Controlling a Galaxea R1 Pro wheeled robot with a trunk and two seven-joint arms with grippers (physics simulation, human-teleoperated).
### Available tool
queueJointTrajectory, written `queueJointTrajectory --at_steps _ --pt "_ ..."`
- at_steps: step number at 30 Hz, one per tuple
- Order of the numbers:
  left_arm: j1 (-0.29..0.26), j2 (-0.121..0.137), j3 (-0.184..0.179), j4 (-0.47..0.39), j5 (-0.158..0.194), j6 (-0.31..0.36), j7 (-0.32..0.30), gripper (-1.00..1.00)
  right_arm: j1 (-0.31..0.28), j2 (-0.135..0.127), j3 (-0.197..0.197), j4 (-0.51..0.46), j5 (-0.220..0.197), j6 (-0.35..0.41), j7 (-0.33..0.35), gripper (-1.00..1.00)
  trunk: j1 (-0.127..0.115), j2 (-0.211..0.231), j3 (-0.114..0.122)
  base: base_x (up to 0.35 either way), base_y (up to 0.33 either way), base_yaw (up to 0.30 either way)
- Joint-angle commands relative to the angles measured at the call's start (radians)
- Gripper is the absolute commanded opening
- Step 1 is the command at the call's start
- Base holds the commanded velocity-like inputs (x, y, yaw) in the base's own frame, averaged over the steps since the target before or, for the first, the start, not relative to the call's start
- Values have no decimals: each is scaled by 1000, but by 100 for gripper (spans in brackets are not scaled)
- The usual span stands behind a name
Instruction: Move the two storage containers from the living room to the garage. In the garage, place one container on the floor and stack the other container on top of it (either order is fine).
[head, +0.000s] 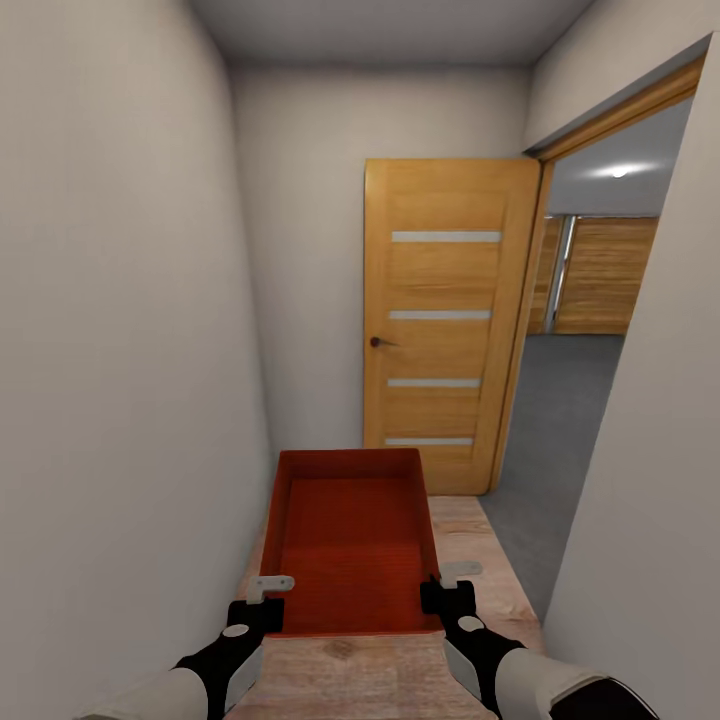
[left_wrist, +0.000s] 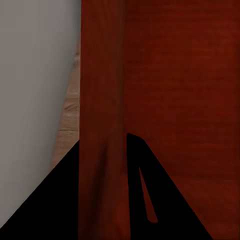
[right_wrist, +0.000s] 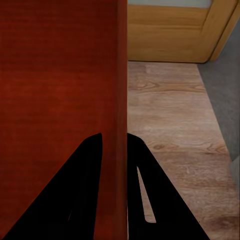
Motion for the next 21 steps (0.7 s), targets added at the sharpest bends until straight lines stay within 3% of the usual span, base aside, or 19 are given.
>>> queueJointTrajectory --at_steps 1,8,21 --pt "-1 -1 -4 1 9 -1 6 -100 -2 8 -55 -1 10 -1 0 -100 1 -2 -2 321 0 0" --pt "-1 -1 -4 1 9 -1 6 -100 -1 8 -54 -1 10 -1 -2 -100 1 -2 -2 321 0 -63" --pt "-1 -1 -4 1 9 -1 6 -100 -2 8 -55 -2 10 -1 -1 -100 1 -2 -2 321 60 -262"
